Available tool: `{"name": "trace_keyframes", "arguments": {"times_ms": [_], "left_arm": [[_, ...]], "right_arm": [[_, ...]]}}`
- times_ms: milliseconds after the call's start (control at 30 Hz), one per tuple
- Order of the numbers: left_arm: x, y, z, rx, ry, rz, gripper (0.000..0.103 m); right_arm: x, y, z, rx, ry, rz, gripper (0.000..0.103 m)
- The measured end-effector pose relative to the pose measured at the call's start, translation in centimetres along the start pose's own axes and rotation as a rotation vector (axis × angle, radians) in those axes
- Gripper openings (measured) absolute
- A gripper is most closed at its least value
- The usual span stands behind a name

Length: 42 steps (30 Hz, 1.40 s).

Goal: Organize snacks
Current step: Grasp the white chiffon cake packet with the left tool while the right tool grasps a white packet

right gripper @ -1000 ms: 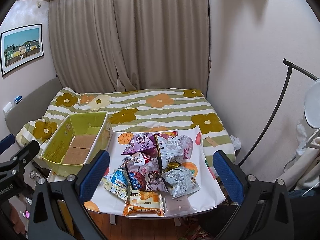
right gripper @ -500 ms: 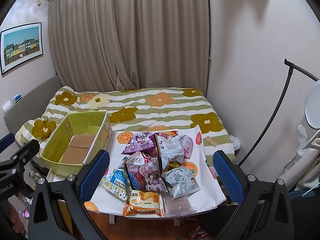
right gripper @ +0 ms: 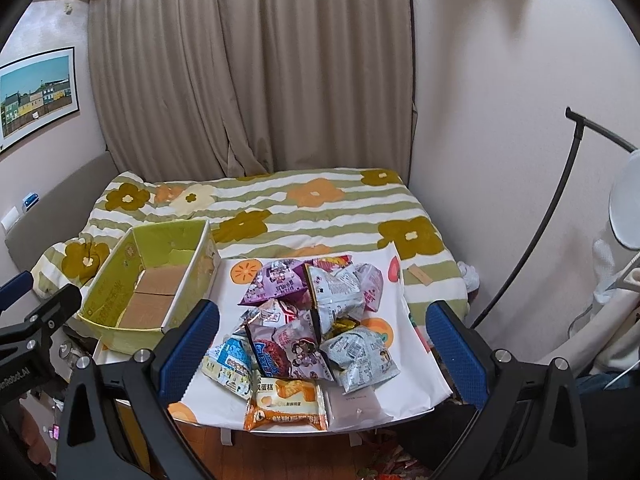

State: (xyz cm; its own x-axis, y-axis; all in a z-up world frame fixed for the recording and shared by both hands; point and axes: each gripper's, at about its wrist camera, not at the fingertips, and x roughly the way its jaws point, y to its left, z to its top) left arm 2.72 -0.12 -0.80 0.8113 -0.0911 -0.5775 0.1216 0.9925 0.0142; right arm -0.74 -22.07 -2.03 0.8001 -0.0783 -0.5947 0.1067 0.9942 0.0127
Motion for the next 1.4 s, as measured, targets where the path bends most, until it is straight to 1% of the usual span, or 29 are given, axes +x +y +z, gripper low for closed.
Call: {"name": "trace_keyframes", "arguments": {"times_ms": [67,133,267,367,467,567,667,767,900,967,1067,1233,1267,1333,1367,1400], "left_arm": [[1.2,0.0,-0.2,0.009,0.030,-0.026,0.103],[2.8,0.0,-0.8,0.012,0.071,-0.063,0.103],[6.7,-1.0,-2.7,0.011,0.178,-0.155,0.103],[9.5,-2.3,-4.5,0.007,0.247,-0.180,0.103],[12.4,-3.6,-6.7,-0.025,0.321,-0.199,0.103],[14.8,-4.9,-8.9,-0.054,0.388,-0.192,0.103],[16.8,-6.4,-10.7,-0.094,0.459,-0.189,0.103],[18.3,-8.1,-11.8,-0.121,0.522,-0.192,0.103],[20.6,-10.0,-13.1,-0.145,0.580,-0.193,0.103],[21.6,-10.9,-13.6,-0.146,0.601,-0.185,0.103],[22.8,-12.1,-14.1,-0.137,0.627,-0.172,0.103],[24.2,-14.1,-14.6,-0.119,0.670,-0.144,0.103],[24.5,-14.5,-14.9,-0.109,0.679,-0.134,0.103],[25.1,-15.3,-15.3,-0.087,0.693,-0.107,0.103],[25.2,-15.8,-15.4,-0.073,0.698,-0.094,0.103],[25.4,-16.0,-15.6,-0.061,0.700,-0.085,0.103]], "right_arm": [[0.7,-0.7,-0.2,0.018,0.024,-0.005,0.103],[1.5,-1.3,-0.6,0.028,0.057,-0.032,0.103],[3.6,-3.1,-1.3,0.042,0.125,-0.065,0.103],[5.3,-4.7,-2.5,0.049,0.178,-0.063,0.103],[7.3,-6.0,-3.8,0.028,0.234,-0.061,0.103],[9.8,-7.2,-5.3,0.028,0.312,-0.025,0.103],[12.3,-7.9,-7.0,0.030,0.390,0.037,0.103],[14.1,-8.1,-8.5,0.013,0.448,0.097,0.103],[16.4,-7.7,-10.4,-0.041,0.536,0.187,0.103],[17.2,-7.4,-11.0,-0.077,0.565,0.211,0.103],[18.2,-7.3,-11.7,-0.120,0.586,0.235,0.103],[19.6,-7.4,-12.3,-0.131,0.617,0.281,0.102],[19.8,-7.4,-12.4,-0.136,0.622,0.283,0.099],[20.1,-7.3,-12.8,-0.135,0.635,0.304,0.098],[20.2,-7.2,-12.8,-0.142,0.625,0.290,0.098],[20.3,-7.3,-12.9,-0.141,0.626,0.294,0.098]]}}
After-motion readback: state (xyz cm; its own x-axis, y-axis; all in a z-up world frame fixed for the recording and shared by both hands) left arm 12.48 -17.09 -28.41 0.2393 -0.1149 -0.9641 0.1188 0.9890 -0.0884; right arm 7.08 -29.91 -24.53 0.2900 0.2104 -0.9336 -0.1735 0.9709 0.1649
